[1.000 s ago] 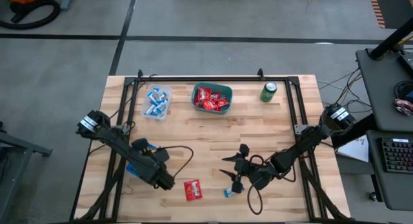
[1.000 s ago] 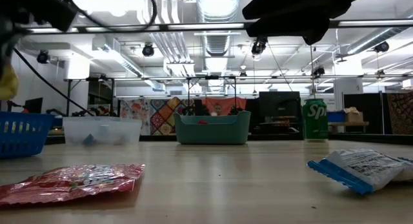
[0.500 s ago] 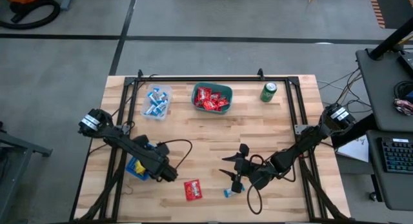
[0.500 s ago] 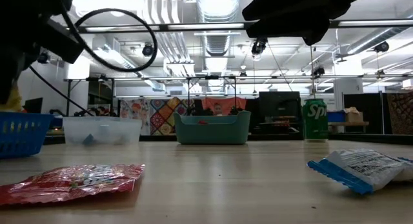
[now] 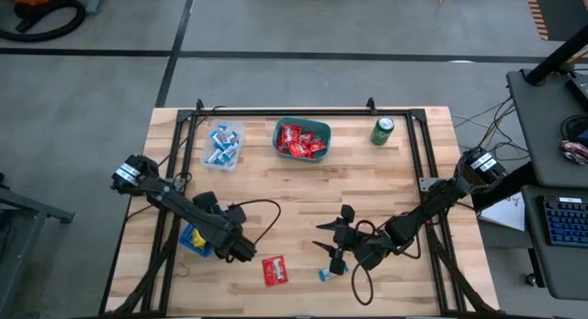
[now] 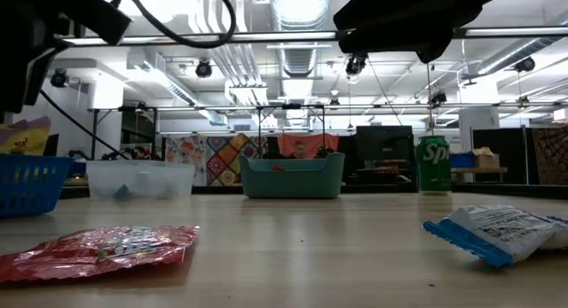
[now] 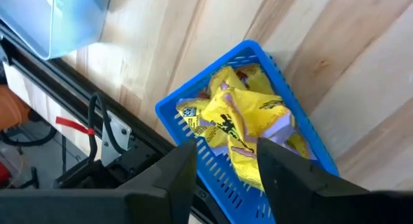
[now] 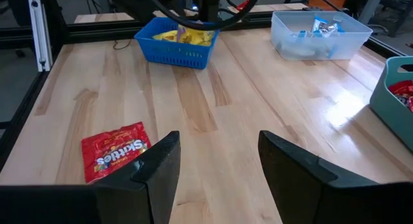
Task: Sort candy
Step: Put the yellow candy into the blue basket
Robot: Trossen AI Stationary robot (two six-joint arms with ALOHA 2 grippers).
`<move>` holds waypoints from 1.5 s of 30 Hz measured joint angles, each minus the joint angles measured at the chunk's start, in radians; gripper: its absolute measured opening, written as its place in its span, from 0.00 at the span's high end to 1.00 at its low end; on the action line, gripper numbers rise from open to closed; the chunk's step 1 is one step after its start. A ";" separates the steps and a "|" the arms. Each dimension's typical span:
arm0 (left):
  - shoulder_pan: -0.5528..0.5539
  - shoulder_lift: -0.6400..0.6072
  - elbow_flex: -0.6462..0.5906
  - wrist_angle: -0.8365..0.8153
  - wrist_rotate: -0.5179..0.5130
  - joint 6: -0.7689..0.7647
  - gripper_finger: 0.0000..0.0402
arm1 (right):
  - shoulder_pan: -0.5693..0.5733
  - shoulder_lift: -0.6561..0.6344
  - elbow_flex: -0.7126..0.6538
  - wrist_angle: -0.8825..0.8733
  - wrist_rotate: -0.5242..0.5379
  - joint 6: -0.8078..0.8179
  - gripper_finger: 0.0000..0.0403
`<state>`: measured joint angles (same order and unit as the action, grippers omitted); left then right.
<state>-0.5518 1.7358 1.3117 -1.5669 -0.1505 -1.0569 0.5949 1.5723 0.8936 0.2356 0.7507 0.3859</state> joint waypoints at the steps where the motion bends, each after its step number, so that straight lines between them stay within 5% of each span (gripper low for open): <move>1: 0.000 -0.001 0.003 0.000 0.000 0.005 0.63 | 0.000 0.000 0.000 0.000 0.000 0.000 0.50; 12: -0.051 -0.003 0.037 -0.004 0.029 0.150 0.63 | 0.000 0.000 0.000 -0.002 -0.026 0.000 0.50; 18: -0.089 -0.050 0.081 0.010 -0.095 0.229 0.78 | 0.000 0.000 0.000 -0.002 -0.026 0.000 0.50; 24: -0.069 -0.173 -0.039 0.227 -0.203 0.216 0.98 | 0.000 0.000 0.000 -0.001 -0.026 0.000 0.50; 34: -0.070 -0.345 -0.323 0.348 -0.122 -0.043 1.00 | 0.001 0.000 0.000 -0.018 -0.052 0.015 0.50; 45: -0.073 -0.363 -0.389 0.327 0.021 -0.138 1.00 | 0.000 0.000 0.000 -0.022 -0.052 0.015 0.50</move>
<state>-0.6252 1.3731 0.9227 -1.2398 -0.1290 -1.1950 0.5953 1.5723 0.8936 0.2134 0.6987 0.4011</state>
